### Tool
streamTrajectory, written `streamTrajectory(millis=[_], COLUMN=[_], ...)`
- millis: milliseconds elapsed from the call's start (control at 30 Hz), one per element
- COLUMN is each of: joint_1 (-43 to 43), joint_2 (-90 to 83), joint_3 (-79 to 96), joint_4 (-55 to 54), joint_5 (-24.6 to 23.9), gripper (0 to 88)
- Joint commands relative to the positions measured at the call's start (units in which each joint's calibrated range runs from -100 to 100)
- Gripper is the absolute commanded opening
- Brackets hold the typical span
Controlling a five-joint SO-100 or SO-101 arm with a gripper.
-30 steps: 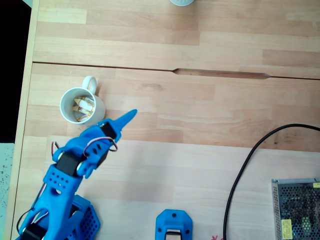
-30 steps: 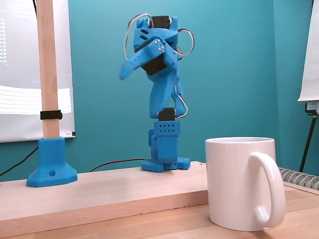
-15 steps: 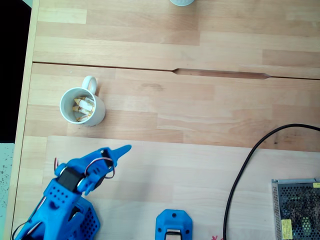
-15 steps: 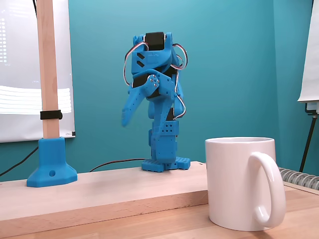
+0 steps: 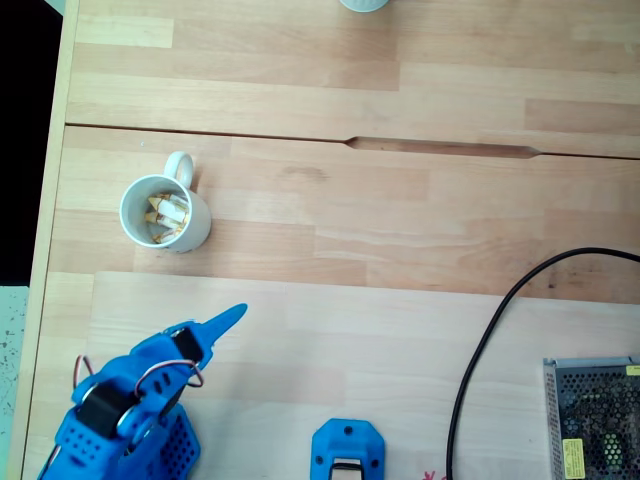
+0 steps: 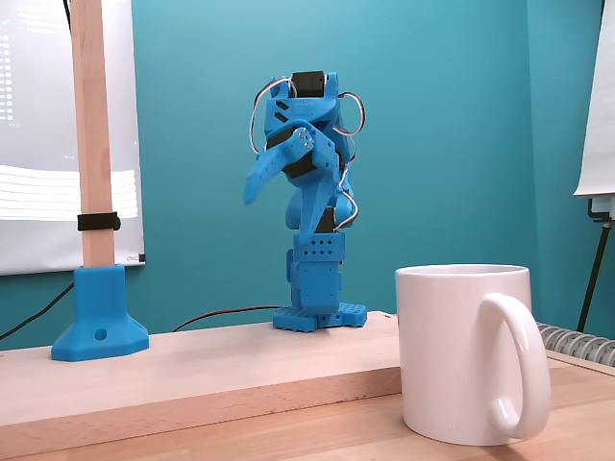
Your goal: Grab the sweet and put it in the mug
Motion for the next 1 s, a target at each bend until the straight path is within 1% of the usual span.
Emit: streamTrajectory(millis=[0, 267, 333, 400, 500, 567, 733, 800, 967], joint_1=[-0.26, -5.78, -6.43, -7.01, -6.94, -6.87, -6.87, -6.87, -6.87], joint_2=[-5.48, -19.59, -22.00, -24.67, -28.71, -31.90, -39.38, -39.13, -39.04], joint_3=[-0.02, 0.87, 0.96, 0.96, 1.94, 4.26, 13.54, 16.57, 20.85], joint_4=[-0.62, -0.62, -0.62, -0.62, -0.54, -0.46, -0.30, -0.62, -0.79], joint_5=[0.10, 0.15, 0.83, 2.74, 7.33, 10.70, 16.36, 16.75, 15.34], gripper=[34.9, 35.0, 35.0, 35.0, 35.0, 35.1, 35.1, 35.2, 35.2])
